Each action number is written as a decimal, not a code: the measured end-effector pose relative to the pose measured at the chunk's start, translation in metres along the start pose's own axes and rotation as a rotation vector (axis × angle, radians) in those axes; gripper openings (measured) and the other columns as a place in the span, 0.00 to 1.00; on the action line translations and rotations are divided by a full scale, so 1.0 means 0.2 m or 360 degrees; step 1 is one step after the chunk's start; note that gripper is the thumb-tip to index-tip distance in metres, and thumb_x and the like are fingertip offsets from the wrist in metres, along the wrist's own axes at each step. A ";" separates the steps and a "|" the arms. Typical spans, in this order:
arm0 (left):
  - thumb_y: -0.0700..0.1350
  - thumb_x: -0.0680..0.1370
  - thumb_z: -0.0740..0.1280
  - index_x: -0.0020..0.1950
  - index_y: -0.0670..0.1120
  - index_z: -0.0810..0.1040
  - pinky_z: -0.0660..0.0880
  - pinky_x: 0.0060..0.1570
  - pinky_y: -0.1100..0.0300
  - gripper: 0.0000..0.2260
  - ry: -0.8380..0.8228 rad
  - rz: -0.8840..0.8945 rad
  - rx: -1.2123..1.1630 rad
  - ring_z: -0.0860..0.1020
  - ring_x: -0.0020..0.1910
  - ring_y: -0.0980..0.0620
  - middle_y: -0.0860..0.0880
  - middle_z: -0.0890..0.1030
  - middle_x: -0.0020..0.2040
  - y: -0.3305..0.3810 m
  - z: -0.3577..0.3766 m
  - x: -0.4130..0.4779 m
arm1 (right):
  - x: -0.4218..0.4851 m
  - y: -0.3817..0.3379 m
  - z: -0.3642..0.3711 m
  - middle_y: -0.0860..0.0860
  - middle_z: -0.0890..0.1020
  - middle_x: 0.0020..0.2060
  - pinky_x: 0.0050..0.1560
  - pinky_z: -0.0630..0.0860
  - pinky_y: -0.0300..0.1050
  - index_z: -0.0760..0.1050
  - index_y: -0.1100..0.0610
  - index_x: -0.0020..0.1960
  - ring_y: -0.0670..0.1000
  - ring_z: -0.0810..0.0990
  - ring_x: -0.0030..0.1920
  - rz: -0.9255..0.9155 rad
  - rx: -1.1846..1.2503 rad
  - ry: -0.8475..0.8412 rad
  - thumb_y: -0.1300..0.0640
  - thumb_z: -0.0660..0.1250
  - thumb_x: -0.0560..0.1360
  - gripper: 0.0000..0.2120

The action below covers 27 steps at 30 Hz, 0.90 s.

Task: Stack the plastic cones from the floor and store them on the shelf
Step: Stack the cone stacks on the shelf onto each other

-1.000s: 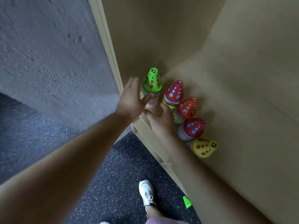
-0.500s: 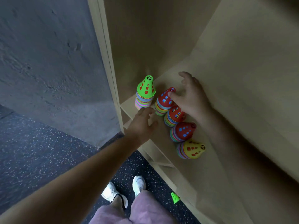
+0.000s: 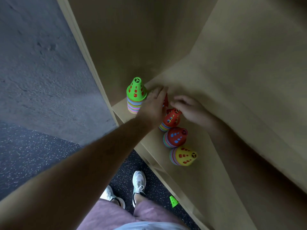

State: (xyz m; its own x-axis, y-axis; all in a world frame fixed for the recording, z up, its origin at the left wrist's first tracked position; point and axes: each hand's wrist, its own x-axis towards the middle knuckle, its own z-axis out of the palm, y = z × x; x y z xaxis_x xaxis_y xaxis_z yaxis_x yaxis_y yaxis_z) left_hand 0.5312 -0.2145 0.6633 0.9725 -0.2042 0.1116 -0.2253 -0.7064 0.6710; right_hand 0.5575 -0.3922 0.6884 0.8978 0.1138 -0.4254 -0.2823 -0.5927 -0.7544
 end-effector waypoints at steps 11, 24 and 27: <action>0.48 0.79 0.68 0.68 0.40 0.78 0.69 0.67 0.50 0.20 -0.0148 0.0686 -0.0007 0.76 0.66 0.39 0.40 0.78 0.68 0.24 0.27 -0.57 | -0.49 0.58 0.02 0.52 0.83 0.46 0.42 0.73 0.37 0.79 0.56 0.61 0.42 0.80 0.38 0.0330 0.0270 0.0305 0.59 0.62 0.77 0.14; 0.45 0.79 0.65 0.59 0.40 0.81 0.78 0.55 0.45 0.14 -0.0320 0.0630 -0.0120 0.79 0.57 0.38 0.41 0.81 0.58 0.23 0.39 -0.66 | -0.73 0.69 0.33 0.54 0.80 0.33 0.29 0.64 0.29 0.75 0.53 0.35 0.43 0.75 0.35 0.0193 -0.0011 0.0176 0.58 0.63 0.63 0.03; 0.42 0.77 0.69 0.60 0.40 0.80 0.77 0.57 0.49 0.12 -0.0202 0.0586 -0.0249 0.79 0.57 0.39 0.40 0.82 0.59 0.18 0.36 -0.71 | -0.74 0.65 0.37 0.47 0.81 0.32 0.32 0.68 0.28 0.78 0.62 0.43 0.33 0.75 0.30 0.0229 0.0239 0.0209 0.63 0.63 0.60 0.13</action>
State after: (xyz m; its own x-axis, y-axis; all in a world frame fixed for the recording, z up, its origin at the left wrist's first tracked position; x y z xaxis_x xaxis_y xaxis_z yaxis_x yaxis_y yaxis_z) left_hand 0.3807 -0.2597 0.6186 0.8114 -0.5129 0.2802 -0.5358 -0.4612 0.7073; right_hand 0.3634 -0.4264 0.6165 0.8783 -0.0739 -0.4723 -0.4486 -0.4689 -0.7608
